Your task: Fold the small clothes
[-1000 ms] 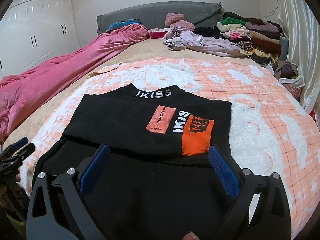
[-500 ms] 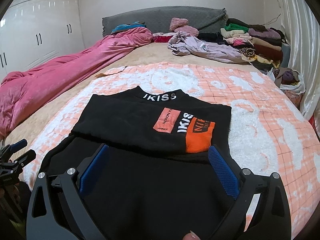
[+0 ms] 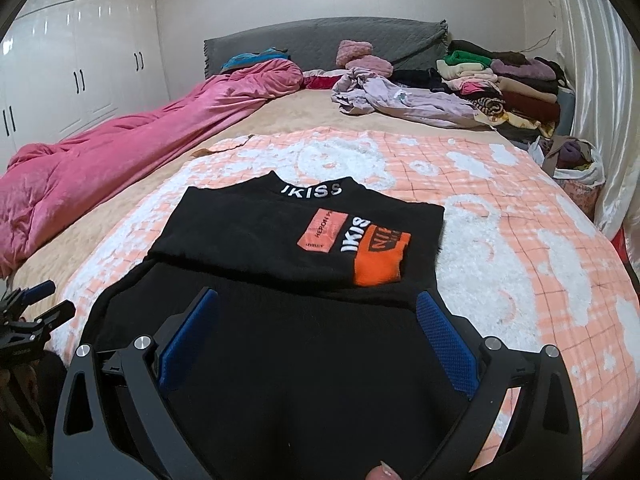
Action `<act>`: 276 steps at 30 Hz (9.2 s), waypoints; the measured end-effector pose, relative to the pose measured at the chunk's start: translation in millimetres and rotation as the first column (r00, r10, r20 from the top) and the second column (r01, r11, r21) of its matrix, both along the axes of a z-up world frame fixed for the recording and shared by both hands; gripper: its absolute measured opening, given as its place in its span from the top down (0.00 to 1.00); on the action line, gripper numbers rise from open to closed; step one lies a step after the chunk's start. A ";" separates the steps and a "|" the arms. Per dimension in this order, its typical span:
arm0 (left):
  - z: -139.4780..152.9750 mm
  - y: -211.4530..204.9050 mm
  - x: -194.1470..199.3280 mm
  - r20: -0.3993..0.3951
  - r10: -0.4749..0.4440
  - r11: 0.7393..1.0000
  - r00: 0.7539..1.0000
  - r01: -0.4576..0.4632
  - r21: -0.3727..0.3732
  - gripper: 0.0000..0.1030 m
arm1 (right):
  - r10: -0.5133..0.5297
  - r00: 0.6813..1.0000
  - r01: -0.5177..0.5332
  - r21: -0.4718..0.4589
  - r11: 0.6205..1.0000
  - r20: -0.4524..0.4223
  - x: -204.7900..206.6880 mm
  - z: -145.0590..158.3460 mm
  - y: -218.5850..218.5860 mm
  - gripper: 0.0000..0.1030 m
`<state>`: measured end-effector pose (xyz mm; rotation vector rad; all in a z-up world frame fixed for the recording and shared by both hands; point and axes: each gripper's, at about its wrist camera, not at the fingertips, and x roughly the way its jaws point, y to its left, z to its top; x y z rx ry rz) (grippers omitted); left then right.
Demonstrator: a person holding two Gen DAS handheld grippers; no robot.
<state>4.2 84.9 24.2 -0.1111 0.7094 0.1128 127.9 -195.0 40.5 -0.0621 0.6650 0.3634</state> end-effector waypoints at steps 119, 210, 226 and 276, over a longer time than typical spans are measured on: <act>8.6 0.2 5.2 -0.034 -0.112 0.953 0.993 0.097 -0.287 0.95 | 0.099 0.989 -0.060 0.305 0.950 -0.113 -55.2 -22.9 -130.6 0.93; -28.0 -99.0 118.5 -0.044 -0.390 0.921 0.920 0.389 -0.023 0.72 | 0.294 0.947 -0.278 0.132 0.951 -0.127 44.7 -59.0 19.2 0.81; 10.3 -57.8 115.3 0.104 -0.308 0.934 0.946 0.321 -0.156 0.62 | 0.314 0.943 -0.309 0.062 0.949 -0.108 72.3 -62.1 45.9 0.74; -24.5 28.6 189.3 0.063 -0.080 0.979 0.995 0.091 -0.184 0.48 | -0.119 0.990 0.120 0.014 0.993 -0.075 187.8 -42.6 -43.4 0.48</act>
